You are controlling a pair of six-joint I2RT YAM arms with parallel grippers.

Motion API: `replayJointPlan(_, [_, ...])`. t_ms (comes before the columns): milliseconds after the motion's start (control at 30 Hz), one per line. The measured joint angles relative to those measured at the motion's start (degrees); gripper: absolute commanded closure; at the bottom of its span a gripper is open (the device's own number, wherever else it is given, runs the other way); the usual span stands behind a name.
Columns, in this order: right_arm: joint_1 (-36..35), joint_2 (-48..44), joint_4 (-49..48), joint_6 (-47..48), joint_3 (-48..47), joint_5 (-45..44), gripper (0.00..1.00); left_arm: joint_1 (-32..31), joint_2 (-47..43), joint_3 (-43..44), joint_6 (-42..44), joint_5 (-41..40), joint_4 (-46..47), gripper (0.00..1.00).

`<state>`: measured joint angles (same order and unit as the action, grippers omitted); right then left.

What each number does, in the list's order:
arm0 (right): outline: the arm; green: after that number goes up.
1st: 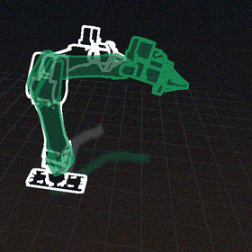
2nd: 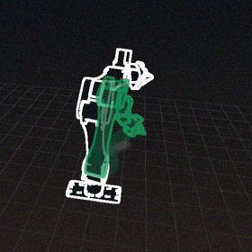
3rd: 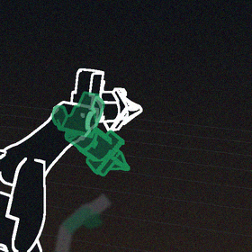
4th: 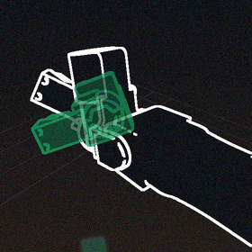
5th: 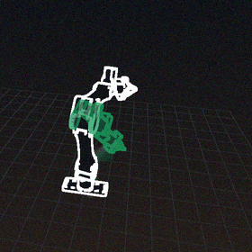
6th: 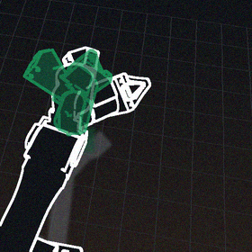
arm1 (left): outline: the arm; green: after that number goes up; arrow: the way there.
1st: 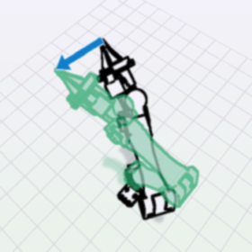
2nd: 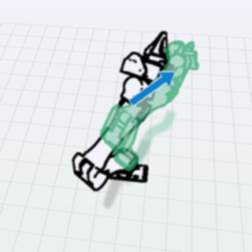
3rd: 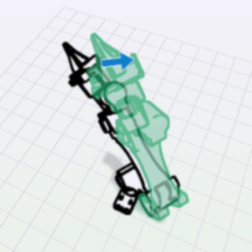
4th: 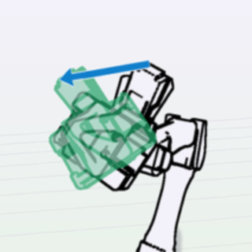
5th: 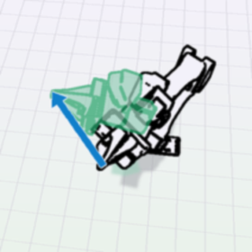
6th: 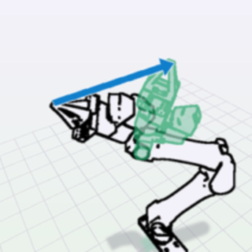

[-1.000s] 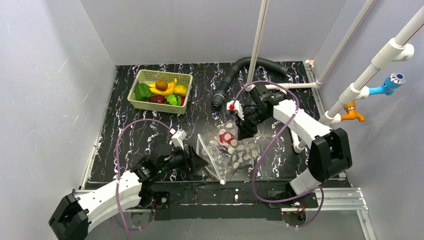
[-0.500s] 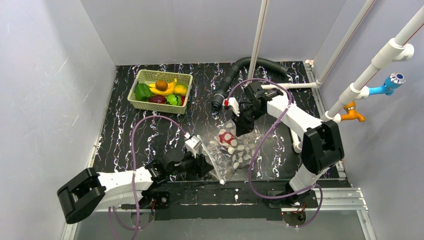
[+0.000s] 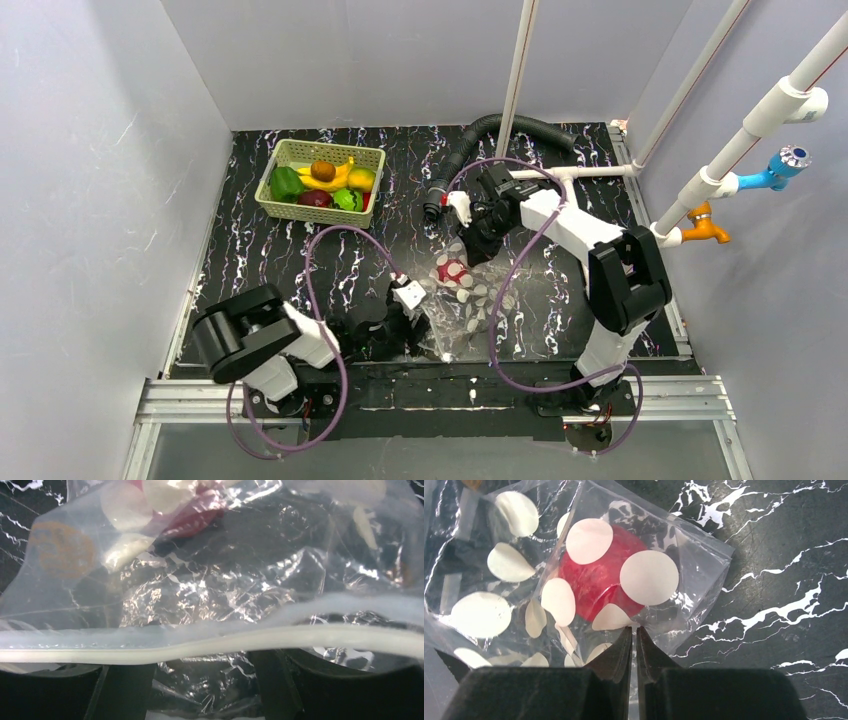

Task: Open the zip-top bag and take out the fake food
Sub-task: Pick up the fake fruit from the zipper food storage bag.

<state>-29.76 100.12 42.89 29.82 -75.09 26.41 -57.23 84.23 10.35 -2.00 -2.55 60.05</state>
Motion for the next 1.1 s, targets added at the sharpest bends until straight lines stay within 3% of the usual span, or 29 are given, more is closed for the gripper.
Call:
replayJointPlan(233, [-1.0, 2.8, -2.6, -3.2, -0.6, -3.4, 0.87, -0.1, 12.5, 1.7, 5.0, -1.7, 14.7, 0.33])
replayJointPlan(700, [-0.2, 3.4, -3.6, -1.9, -6.0, -3.5, 0.83, -0.3, 13.9, 4.4, 5.9, -5.6, 18.7, 0.28])
replayJointPlan(833, [1.1, 2.5, -0.9, 2.6, -9.0, 0.7, 0.71, -0.3, 15.7, 4.4, 5.8, -6.6, 21.0, 0.28])
replayJointPlan(900, [1.6, 1.7, 1.4, 7.2, -10.2, 3.8, 0.59, -0.3, 15.7, 4.4, 5.9, -6.8, 21.2, 0.27])
replayJointPlan(1000, [2.1, 0.3, 5.6, 17.4, -11.1, 7.1, 0.43, -0.3, 15.7, 4.4, 6.2, -6.7, 21.7, 0.27])
replayJointPlan(1100, [2.0, -0.3, 9.1, 29.9, -11.2, 7.9, 0.38, -0.3, 15.7, 4.4, 6.9, -6.5, 21.8, 0.27])
